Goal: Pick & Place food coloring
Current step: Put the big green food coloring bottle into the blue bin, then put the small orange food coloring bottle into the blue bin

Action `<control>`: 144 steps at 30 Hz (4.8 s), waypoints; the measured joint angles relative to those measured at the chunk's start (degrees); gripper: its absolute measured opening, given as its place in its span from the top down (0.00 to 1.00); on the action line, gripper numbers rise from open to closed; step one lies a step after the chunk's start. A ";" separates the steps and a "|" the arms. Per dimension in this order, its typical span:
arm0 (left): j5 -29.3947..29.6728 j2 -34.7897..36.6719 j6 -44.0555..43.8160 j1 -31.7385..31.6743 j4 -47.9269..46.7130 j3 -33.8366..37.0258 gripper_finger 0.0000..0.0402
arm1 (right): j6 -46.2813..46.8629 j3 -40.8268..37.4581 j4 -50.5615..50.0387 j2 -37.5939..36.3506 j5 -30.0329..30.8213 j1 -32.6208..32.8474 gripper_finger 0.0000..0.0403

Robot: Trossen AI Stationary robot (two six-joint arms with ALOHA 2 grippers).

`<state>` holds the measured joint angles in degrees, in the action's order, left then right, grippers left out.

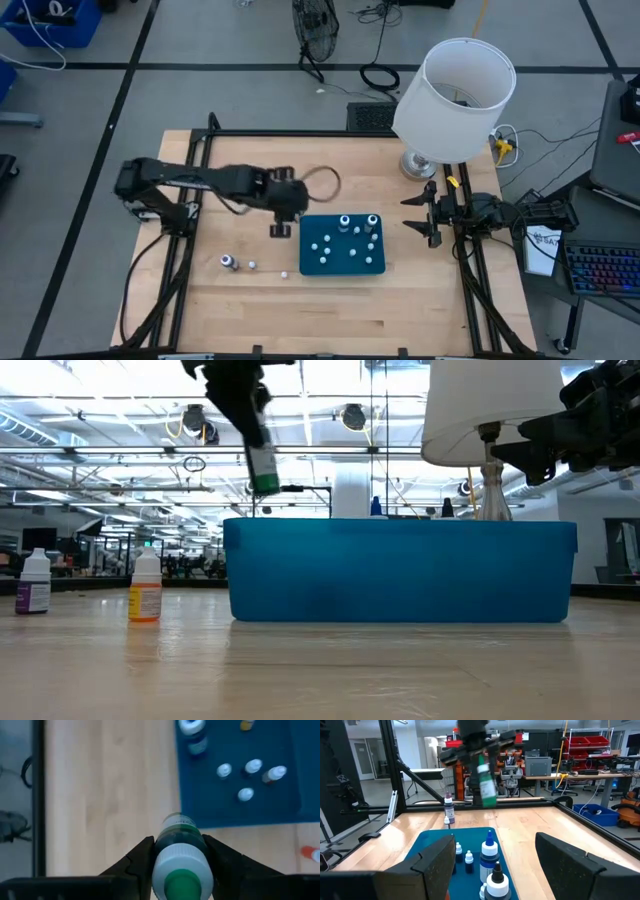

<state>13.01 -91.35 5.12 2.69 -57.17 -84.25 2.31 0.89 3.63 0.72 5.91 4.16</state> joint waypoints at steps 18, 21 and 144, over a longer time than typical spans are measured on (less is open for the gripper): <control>-7.46 -19.41 10.52 1.60 9.21 -2.22 0.64 | 0.00 -0.02 -0.02 0.01 0.00 0.01 0.35; -7.36 -20.26 11.09 0.36 9.70 -2.22 0.64 | 0.00 0.00 -0.08 0.01 0.00 0.01 0.35; -10.94 -7.06 -8.55 16.92 30.87 27.52 0.43 | 0.00 -0.01 1.76 0.76 0.00 0.00 0.35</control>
<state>2.06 -98.41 -3.43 19.60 -26.30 -56.73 2.31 0.88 5.39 1.48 5.91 4.16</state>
